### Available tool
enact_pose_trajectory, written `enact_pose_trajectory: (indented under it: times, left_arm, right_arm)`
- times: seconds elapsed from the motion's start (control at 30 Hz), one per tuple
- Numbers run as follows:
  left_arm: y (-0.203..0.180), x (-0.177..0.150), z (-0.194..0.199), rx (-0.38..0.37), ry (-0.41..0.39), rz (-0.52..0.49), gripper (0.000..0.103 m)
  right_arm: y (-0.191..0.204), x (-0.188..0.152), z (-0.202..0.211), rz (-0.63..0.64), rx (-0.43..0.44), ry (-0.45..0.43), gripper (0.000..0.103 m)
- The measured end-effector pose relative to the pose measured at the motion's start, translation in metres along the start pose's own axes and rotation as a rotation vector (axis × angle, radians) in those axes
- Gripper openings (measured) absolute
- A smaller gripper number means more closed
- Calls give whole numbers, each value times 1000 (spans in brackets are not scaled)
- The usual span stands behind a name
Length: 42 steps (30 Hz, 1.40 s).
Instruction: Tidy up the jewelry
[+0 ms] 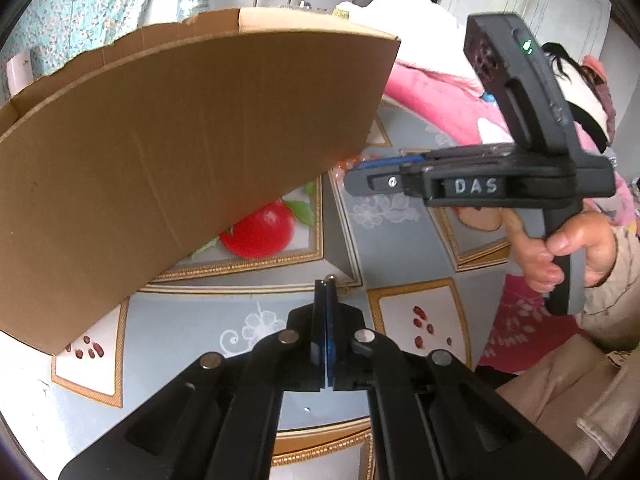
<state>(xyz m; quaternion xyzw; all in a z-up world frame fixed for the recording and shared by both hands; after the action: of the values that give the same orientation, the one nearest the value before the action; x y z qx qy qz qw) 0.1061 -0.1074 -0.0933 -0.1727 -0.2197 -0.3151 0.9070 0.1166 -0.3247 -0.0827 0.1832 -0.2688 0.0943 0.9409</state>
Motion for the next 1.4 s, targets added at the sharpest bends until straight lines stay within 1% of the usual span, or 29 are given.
enact_pose_trajectory:
  times: [0.07, 0.13, 0.17, 0.2, 0.27, 0.3, 0.37, 0.47, 0.57, 0.77, 0.83, 0.97, 1.03, 1.1, 1.2, 1.27, 1.3, 1.4]
  left_arm:
    - [0, 2, 5, -17, -18, 5, 0]
    - [-2, 3, 7, -44, -26, 4, 3]
    - [-3, 4, 6, -46, -21, -3, 11]
    - [-4, 4, 6, -43, -16, -10, 21]
    - [-7, 4, 2, -18, -3, -28, 31]
    - [-10, 4, 1, -13, 2, -34, 34]
    - [-14, 7, -2, -19, 6, -38, 34]
    - [-15, 7, -7, 8, 19, -40, 34]
    - [-15, 7, -8, 25, 10, -41, 34]
    - [-22, 4, -9, 81, 14, -76, 34]
    - [-22, 4, -9, 96, 19, -82, 31]
    - [-15, 5, -8, 106, 19, -52, 18]
    - [-14, 4, -7, 105, 20, -48, 17]
    - [-17, 3, -7, 115, 21, -69, 15]
    - [-24, 4, -11, 130, 20, -98, 15]
    - [-24, 5, -12, 129, 18, -96, 15]
    - [-23, 5, -12, 133, 15, -91, 9]
    - [-20, 5, -12, 123, 14, -70, 7]
  right_arm:
    - [0, 0, 0, -1, 0, 0, 19]
    - [0, 0, 0, -1, 0, -1, 19]
    - [1, 0, 0, -1, 1, -1, 19]
    - [0, 0, 0, -1, 0, -1, 19]
    - [1, 0, 0, -1, 0, -1, 19]
    - [1, -1, 0, -1, 0, -2, 19]
    - [1, 0, 0, -3, 1, -2, 19]
    - [1, -1, 0, -2, 1, -2, 19]
    - [1, -1, 0, -5, 1, -3, 19]
    - [1, -1, 0, -5, 1, -3, 19]
    - [1, -1, -1, -5, 1, -3, 19]
    - [1, -1, -1, -5, 0, -3, 19]
    - [1, -1, -1, -4, -2, -3, 19]
    - [2, -2, -1, -5, -1, -4, 19]
    - [1, -1, -1, -2, -2, -3, 19]
    - [0, -1, -1, -4, -1, -3, 19]
    - [1, -1, -1, -4, -1, -3, 19]
    - [0, -1, -1, -4, 0, -3, 19]
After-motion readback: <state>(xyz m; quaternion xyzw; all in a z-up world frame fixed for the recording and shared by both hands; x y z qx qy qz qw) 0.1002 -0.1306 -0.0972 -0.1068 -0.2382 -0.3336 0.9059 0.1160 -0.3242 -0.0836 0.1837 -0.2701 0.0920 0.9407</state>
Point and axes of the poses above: each gripper's, at about its wrist camera, not at the fingertips, and z roughly against the way its jaws point, y to its left, x to its top, the point moved 5 cm from there along -z, roughly the way its jaws point, and after that the axes turned 7 degrees about y, right-handed, at the moved point
